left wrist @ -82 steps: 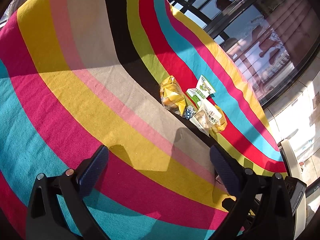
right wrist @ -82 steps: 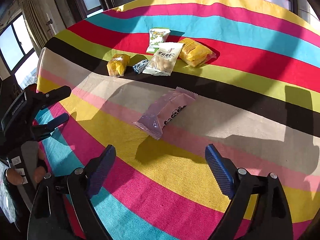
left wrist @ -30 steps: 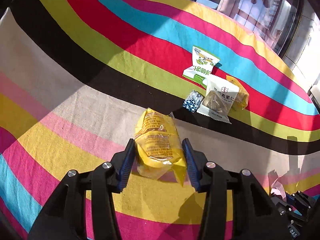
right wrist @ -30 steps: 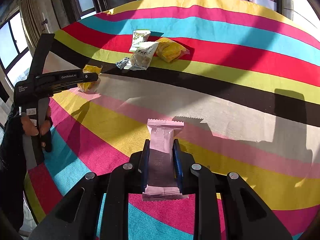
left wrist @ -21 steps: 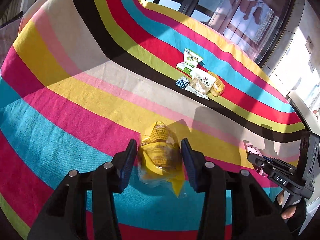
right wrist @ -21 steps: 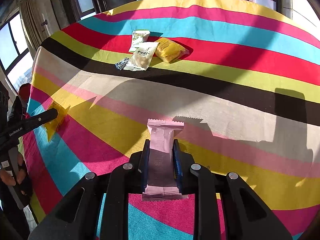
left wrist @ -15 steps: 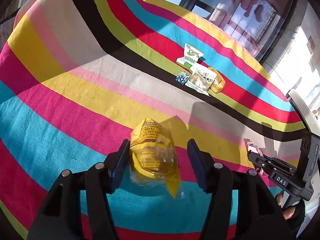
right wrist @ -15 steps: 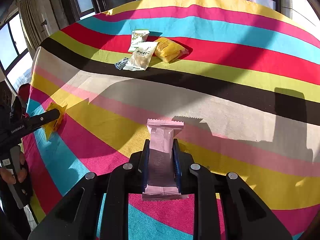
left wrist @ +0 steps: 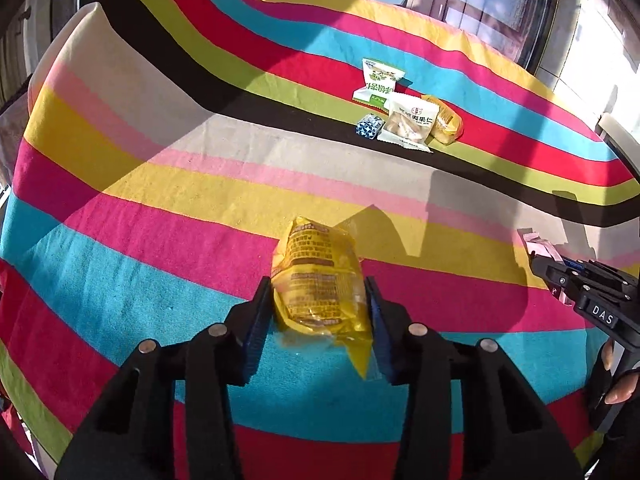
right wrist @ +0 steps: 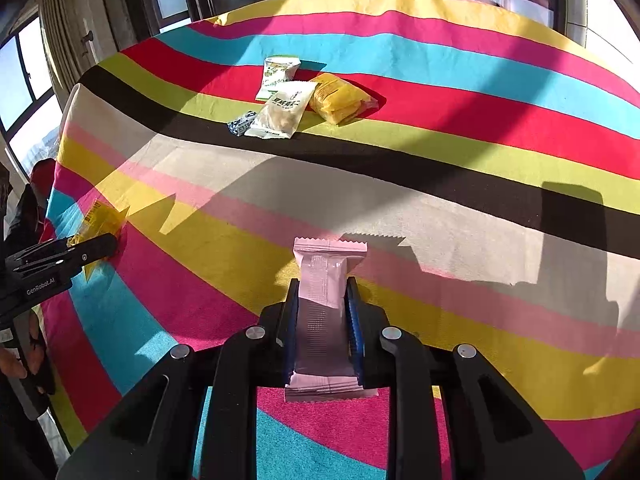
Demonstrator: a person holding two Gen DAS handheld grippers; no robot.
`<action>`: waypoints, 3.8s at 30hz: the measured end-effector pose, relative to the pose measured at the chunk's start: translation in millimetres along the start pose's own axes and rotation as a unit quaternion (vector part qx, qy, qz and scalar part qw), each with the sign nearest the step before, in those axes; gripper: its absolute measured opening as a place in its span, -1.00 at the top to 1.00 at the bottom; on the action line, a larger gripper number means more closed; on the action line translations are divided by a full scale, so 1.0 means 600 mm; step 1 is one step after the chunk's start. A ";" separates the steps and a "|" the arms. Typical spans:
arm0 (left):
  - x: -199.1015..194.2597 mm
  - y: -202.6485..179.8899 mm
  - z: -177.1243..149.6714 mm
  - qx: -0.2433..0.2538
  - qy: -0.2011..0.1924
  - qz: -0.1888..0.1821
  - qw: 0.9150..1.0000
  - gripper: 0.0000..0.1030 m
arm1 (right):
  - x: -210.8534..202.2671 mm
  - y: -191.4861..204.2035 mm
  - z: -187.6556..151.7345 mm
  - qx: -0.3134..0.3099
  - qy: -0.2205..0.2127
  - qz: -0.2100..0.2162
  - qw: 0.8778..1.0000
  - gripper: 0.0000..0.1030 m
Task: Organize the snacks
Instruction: 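Carry the yellow pack and pink bar to the box and open both tools, then return both tools to the table above the remaining snacks, then grasp the white printed pastry bag with the right tool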
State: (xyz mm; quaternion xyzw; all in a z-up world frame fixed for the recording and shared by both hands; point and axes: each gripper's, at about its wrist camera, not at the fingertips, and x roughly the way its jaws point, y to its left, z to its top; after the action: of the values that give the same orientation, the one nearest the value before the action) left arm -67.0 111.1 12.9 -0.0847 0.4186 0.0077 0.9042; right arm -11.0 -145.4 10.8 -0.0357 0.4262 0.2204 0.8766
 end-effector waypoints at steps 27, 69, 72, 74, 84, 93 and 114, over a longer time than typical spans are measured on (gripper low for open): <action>-0.135 0.162 -0.134 -0.079 -0.055 -0.039 0.995 0.15 | -0.049 0.231 -0.076 -0.056 0.000 0.164 0.985 0.56; -0.224 0.264 -0.147 -0.175 -0.063 0.146 0.972 -0.96 | -0.148 0.377 -0.122 -0.186 -0.060 0.311 0.930 -0.22; -0.198 0.174 -0.090 -0.103 -0.091 0.116 0.984 -0.96 | -0.152 0.310 -0.100 -0.145 -0.091 0.272 0.947 -0.52; -0.168 0.120 -0.053 -0.053 -0.102 0.102 0.988 -0.96 | -0.144 0.263 -0.084 -0.107 -0.103 0.234 0.961 -0.54; 0.039 -0.039 0.116 0.013 -0.032 0.023 0.999 -0.96 | -0.087 0.055 -0.067 0.101 -0.102 0.154 0.978 -0.69; 0.122 -0.010 0.152 -0.048 -0.010 0.004 0.999 -0.96 | -0.081 0.032 -0.065 0.135 -0.102 0.164 0.972 -0.69; 0.130 -0.002 0.149 -0.069 0.001 0.004 0.998 -0.96 | 0.226 0.000 0.266 0.180 -0.010 0.059 0.982 -0.46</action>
State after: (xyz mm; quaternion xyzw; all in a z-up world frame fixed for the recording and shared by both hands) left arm 51.2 119.9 10.9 -0.1450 0.4183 0.0402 0.8957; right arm 179.1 -56.9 8.6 0.1498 0.4512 0.1921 0.8585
